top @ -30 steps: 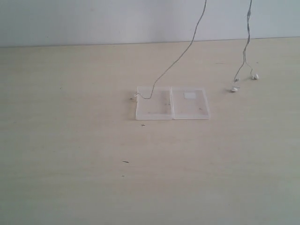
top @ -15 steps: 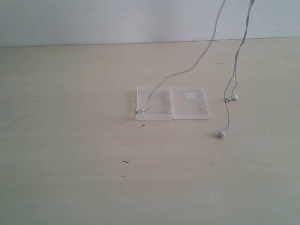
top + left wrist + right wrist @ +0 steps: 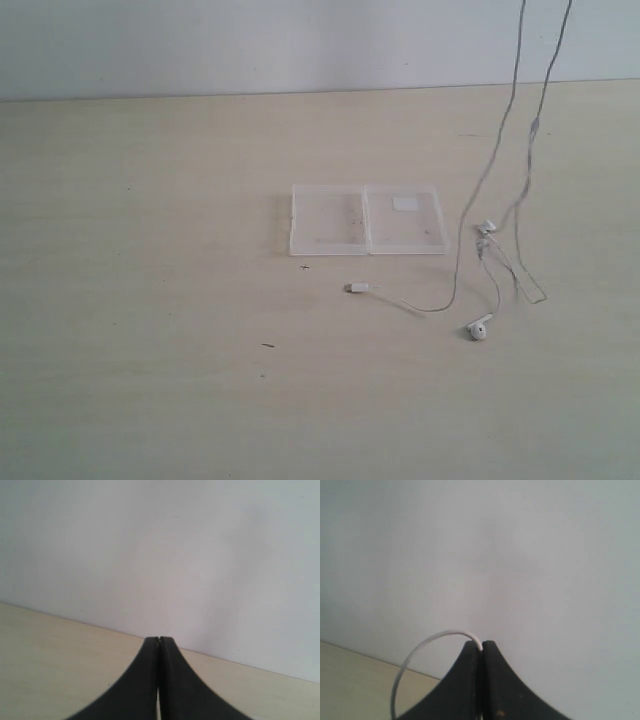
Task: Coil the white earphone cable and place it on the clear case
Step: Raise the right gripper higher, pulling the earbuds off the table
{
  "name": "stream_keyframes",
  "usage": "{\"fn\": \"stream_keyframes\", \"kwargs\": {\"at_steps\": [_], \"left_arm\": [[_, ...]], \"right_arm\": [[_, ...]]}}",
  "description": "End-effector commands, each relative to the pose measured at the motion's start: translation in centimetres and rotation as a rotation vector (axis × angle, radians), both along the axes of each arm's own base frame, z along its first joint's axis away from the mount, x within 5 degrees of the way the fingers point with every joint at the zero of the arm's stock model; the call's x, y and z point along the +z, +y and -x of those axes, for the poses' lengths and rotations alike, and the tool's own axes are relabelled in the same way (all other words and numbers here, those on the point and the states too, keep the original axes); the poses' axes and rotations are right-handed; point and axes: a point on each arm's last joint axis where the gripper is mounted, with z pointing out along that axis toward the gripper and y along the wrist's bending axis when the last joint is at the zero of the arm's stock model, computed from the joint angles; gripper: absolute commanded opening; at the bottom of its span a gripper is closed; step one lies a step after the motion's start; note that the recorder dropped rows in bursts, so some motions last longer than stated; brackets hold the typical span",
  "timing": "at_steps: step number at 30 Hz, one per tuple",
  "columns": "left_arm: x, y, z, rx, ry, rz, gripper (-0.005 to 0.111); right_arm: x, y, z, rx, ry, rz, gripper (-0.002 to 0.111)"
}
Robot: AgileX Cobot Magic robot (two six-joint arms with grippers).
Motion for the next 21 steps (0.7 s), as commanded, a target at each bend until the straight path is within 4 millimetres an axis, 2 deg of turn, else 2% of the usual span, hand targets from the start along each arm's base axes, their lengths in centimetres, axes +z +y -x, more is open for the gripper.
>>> {"fn": "stream_keyframes", "kwargs": {"at_steps": [1, 15, 21], "left_arm": [[0.2, 0.0, 0.1, 0.001, -0.012, 0.005, 0.000], [0.2, 0.0, 0.1, 0.000, -0.018, 0.005, 0.000], [0.4, 0.0, 0.1, 0.000, -0.039, -0.029, 0.000]], "right_arm": [[0.1, 0.0, 0.1, 0.009, -0.039, -0.015, 0.000], [-0.3, 0.0, 0.1, 0.008, -0.023, -0.011, 0.000], [-2.2, 0.2, 0.2, 0.029, -0.030, -0.017, 0.000]]}}
